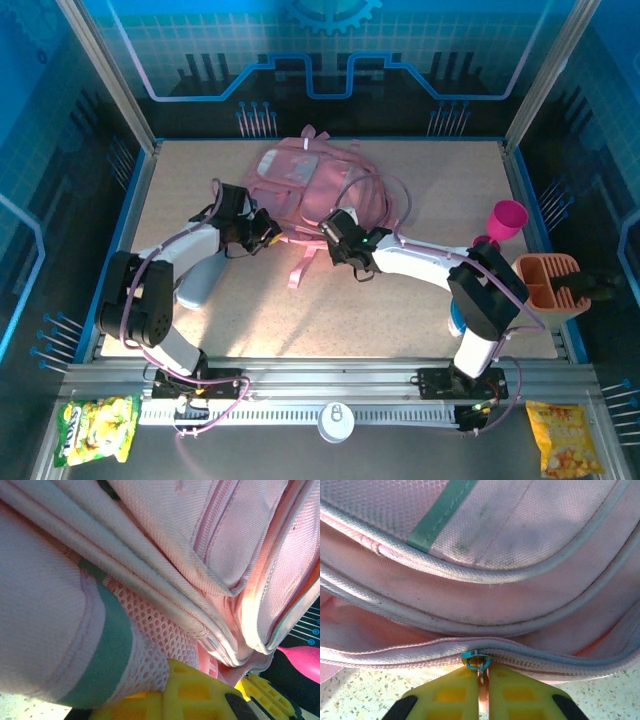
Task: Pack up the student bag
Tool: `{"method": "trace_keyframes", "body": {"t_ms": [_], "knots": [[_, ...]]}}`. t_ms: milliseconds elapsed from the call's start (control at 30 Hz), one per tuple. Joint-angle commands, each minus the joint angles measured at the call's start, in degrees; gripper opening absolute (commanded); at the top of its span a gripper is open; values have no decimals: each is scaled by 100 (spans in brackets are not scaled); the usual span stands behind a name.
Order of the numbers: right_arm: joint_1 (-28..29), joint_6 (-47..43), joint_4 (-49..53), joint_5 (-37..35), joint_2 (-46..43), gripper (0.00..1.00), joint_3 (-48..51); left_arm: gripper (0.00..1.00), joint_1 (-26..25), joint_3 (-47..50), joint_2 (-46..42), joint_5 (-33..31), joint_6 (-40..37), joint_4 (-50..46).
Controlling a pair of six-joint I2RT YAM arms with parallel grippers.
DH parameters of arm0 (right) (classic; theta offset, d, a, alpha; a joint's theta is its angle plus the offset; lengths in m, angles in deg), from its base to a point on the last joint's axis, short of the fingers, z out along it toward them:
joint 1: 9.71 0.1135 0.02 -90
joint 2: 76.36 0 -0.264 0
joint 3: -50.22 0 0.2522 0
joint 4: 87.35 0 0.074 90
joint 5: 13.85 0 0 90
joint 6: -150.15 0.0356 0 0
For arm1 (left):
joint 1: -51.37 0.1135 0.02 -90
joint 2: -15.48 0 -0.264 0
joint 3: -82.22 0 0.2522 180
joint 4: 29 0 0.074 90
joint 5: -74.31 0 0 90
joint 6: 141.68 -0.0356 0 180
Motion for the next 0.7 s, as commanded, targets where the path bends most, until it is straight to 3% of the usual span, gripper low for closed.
{"method": "trace_keyframes", "body": {"t_ms": [0, 200, 367, 500, 667], "knots": [[-102, -158, 94, -42, -37, 8, -34, 0, 28, -287, -186, 175, -149, -40], [-362, -82, 103, -376, -460, 7, 506, 0, 196, -324, -162, 66, -192, -31], [-753, 55, 84, -305, -690, 8, 838, 0, 349, -493, 15, 156, -222, 24], [-742, -67, 70, 19, -681, 7, 713, 0, 453, -838, 405, 215, -328, 11], [-416, -466, -113, 820, -425, 2, 345, 20, 706, -999, 748, 230, -271, 312]]}}
